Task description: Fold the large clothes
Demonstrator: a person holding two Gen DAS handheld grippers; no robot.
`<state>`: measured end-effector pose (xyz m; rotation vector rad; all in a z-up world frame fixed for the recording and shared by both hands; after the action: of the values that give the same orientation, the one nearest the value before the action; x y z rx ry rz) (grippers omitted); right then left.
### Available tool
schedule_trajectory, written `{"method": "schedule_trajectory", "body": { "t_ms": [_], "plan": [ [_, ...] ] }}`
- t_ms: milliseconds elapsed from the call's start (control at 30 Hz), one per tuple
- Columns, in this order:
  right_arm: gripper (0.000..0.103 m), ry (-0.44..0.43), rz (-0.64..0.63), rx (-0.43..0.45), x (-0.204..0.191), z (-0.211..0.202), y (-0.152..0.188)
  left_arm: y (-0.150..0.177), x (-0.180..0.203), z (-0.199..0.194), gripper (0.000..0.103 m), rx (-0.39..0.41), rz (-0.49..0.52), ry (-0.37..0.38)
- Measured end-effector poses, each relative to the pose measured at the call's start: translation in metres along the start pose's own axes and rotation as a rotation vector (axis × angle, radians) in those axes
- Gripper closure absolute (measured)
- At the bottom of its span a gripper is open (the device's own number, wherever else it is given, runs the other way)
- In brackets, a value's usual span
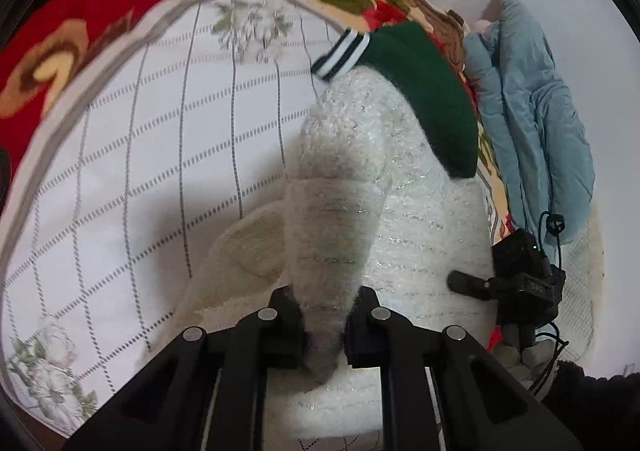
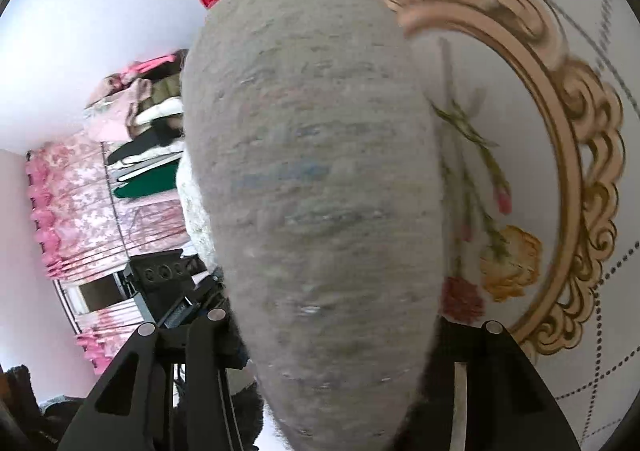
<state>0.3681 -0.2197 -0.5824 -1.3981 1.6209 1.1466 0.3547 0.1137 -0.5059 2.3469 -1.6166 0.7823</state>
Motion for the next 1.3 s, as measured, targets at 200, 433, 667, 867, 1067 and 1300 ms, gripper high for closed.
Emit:
{"method": "schedule_trajectory", "body": {
  "t_ms": [200, 433, 667, 867, 1067, 1300],
  "plan": [
    [0.054, -0.039, -0.075, -0.018, -0.06, -0.011, -0.032, -0.034, 0.01, -0.033, 0.092, 0.066, 0.004, -0.024],
    [0.056, -0.062, -0.152, -0.008, -0.134, 0.01, -0.096, -0.09, 0.026, -0.07, 0.092, 0.144, 0.029, -0.046],
    [0.057, -0.132, -0.144, 0.006, -0.179, 0.001, -0.171, -0.157, 0.054, -0.073, 0.093, 0.206, 0.051, -0.015],
    [0.071, -0.145, -0.102, 0.149, -0.142, -0.099, -0.241, -0.197, 0.11, -0.001, 0.093, 0.167, 0.074, 0.102],
    [0.07, -0.035, -0.014, 0.116, -0.053, -0.144, -0.304, -0.194, 0.131, 0.13, 0.092, -0.002, 0.143, 0.028],
    [0.011, 0.106, -0.229, -0.108, -0.043, -0.094, -0.312, -0.191, 0.114, 0.143, 0.092, 0.004, 0.114, 0.011]
  ]
}}
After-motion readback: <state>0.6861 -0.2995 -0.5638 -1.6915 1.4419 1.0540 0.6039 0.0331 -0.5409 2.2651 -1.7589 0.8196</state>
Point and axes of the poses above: each gripper's, at about its wrist camera, not at the fingertips, and z roughly the way its jaws point, x to its right, y to its underside, the point moved 5 cm from there along z, roughly the way its jaws point, and after that the axes turned 7 degrees about -z, right-handed, at the moved point
